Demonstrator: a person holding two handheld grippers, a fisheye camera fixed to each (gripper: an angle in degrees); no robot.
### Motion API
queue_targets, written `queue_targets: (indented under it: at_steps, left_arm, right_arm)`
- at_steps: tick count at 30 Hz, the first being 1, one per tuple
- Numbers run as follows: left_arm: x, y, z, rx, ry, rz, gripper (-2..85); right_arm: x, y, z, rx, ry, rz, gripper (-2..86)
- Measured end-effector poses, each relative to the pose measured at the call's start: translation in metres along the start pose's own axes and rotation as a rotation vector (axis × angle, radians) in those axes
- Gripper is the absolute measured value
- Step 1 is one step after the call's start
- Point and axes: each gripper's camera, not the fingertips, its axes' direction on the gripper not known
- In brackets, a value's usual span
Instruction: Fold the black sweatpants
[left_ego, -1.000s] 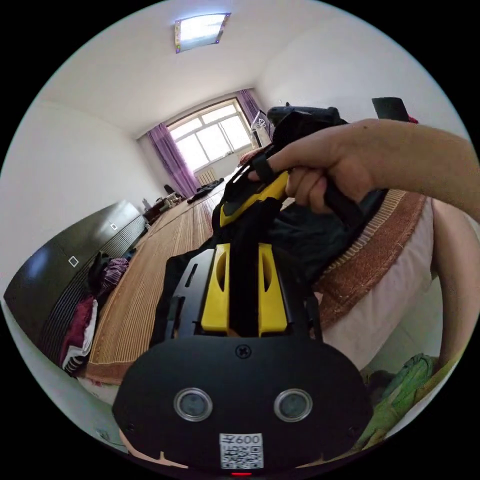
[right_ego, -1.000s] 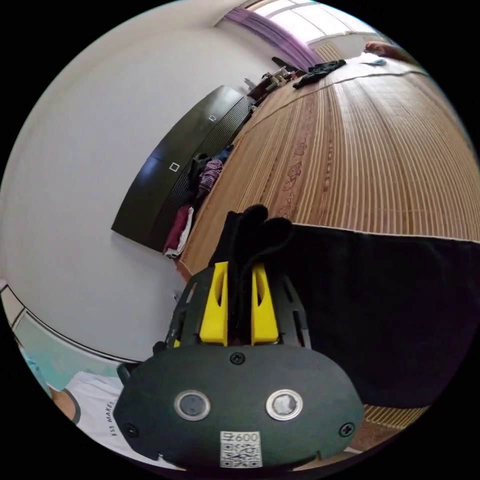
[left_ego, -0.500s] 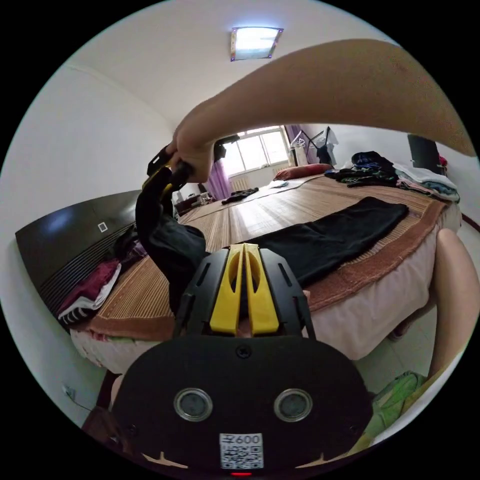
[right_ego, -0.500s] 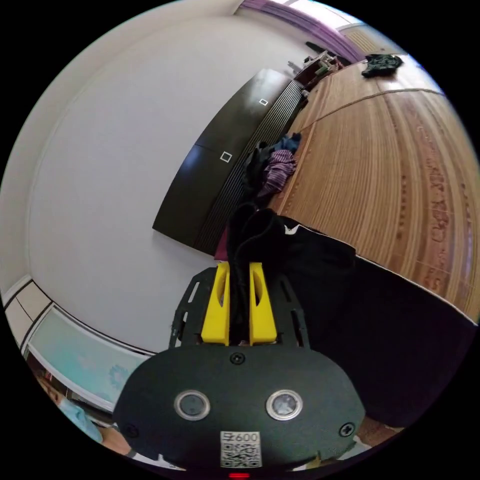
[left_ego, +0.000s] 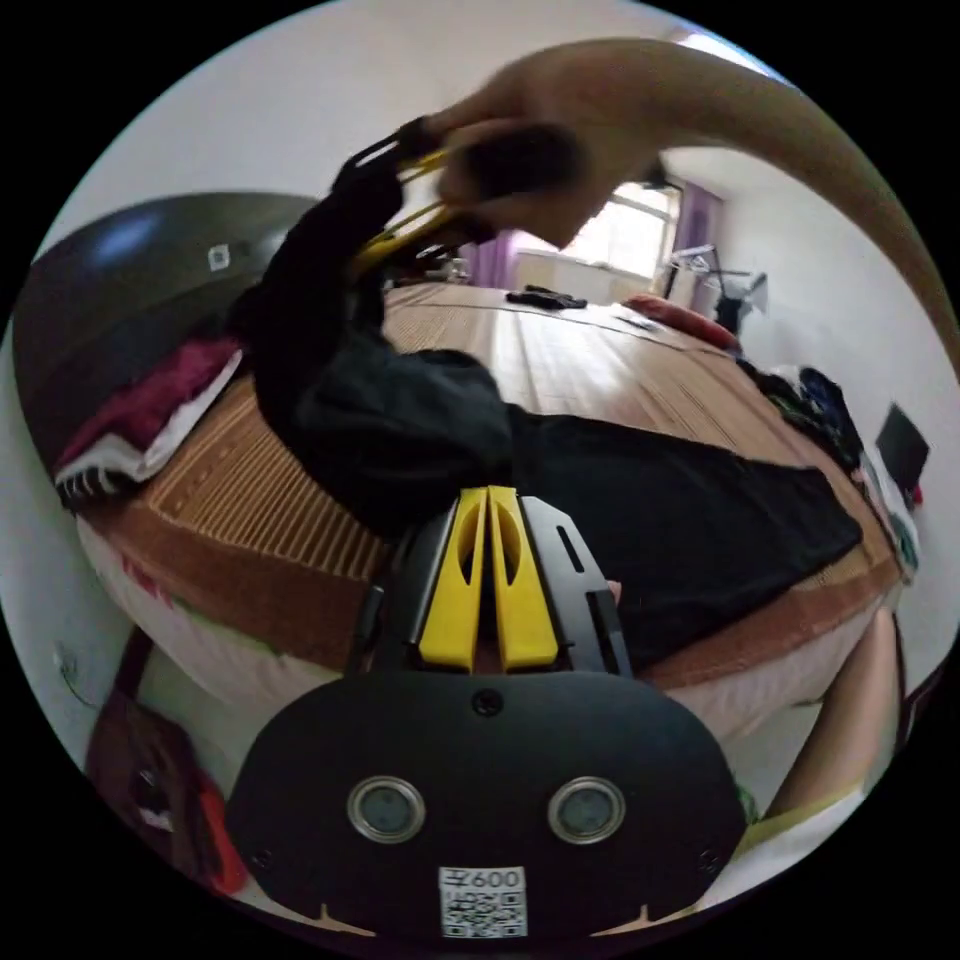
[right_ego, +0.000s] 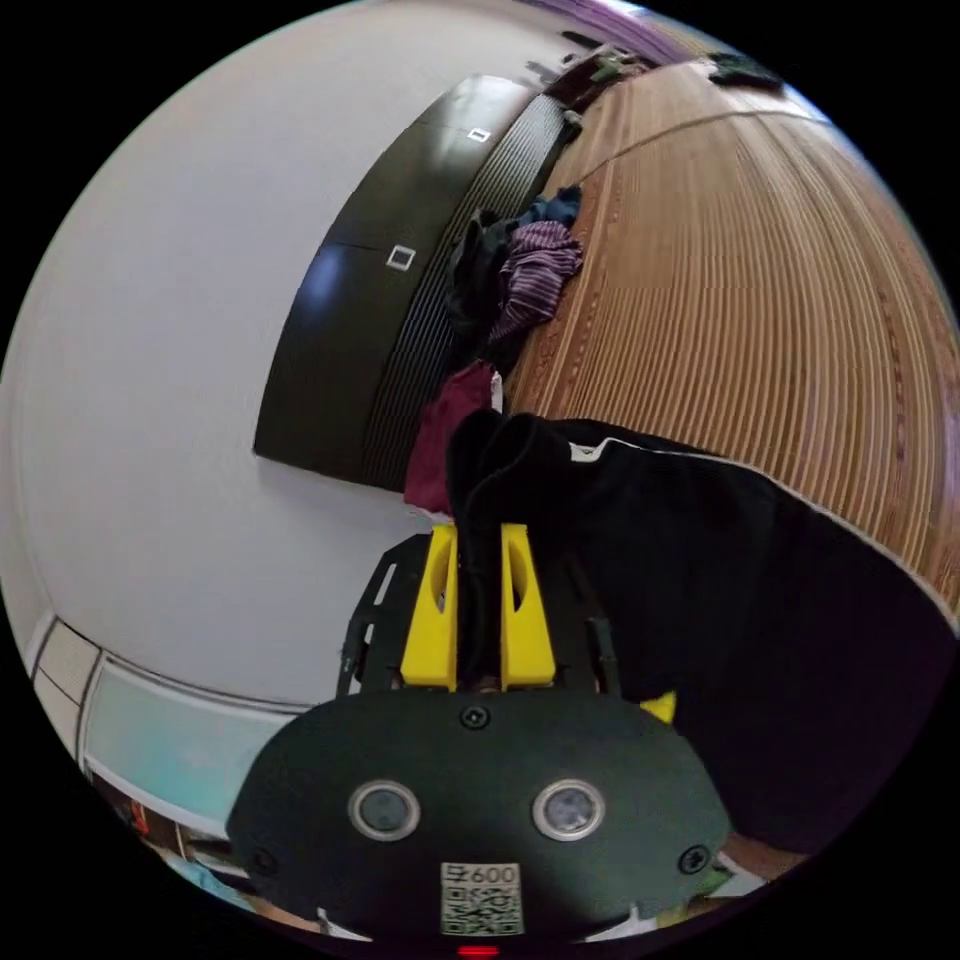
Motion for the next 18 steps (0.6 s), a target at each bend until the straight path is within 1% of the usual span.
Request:
queue_targets:
  at_steps: [2, 4, 5, 6, 8, 10, 12, 13, 15, 17, 18]
  left_arm:
    - [-0.029, -0.022, -0.026, 0.044, 0.131, -0.163, 0.3]
    - [-0.032, -0.042, -0.056, 0.087, 0.226, -0.22, 0.3]
    - [-0.026, -0.057, -0.086, 0.155, 0.246, -0.214, 0.2]
    - [-0.021, -0.066, -0.103, 0.191, 0.24, -0.206, 0.2]
    - [0.0, -0.108, -0.163, 0.311, 0.164, -0.148, 0.2]
    - [0.015, -0.147, -0.19, 0.332, 0.13, -0.079, 0.3]
    - [0.025, -0.189, -0.199, 0.289, 0.114, -0.023, 0.3]
    - [0.027, -0.215, -0.195, 0.245, 0.108, -0.016, 0.4]
    - [0.024, -0.25, -0.182, 0.185, 0.084, 0.009, 0.4]
    - [-0.001, -0.294, -0.158, 0.028, -0.005, -0.055, 0.5]
    - [-0.012, -0.303, -0.155, -0.016, -0.013, -0.1, 0.6]
  right_arm:
    - [-0.007, 0.004, 0.005, -0.06, 0.078, -0.124, 1.8]
    - [-0.006, 0.008, 0.01, -0.072, 0.134, -0.174, 1.2]
    - [-0.003, 0.011, 0.016, -0.071, 0.161, -0.185, 1.0]
    - [0.0, 0.013, 0.021, -0.074, 0.168, -0.187, 0.9]
    - [0.013, 0.021, 0.046, -0.086, 0.175, -0.177, 1.3]
    - [0.023, 0.028, 0.07, -0.088, 0.173, -0.158, 2.7]
    - [0.031, 0.036, 0.1, -0.103, 0.119, -0.183, 5.8]
    - [0.036, 0.044, 0.119, -0.127, 0.07, -0.2, 8.7]
    - [0.045, 0.059, 0.137, -0.132, 0.047, -0.227, 11.2]
    - [0.063, 0.082, 0.135, -0.095, 0.047, -0.294, 10.2]
    - [0.07, 0.088, 0.132, -0.084, 0.056, -0.31, 9.6]
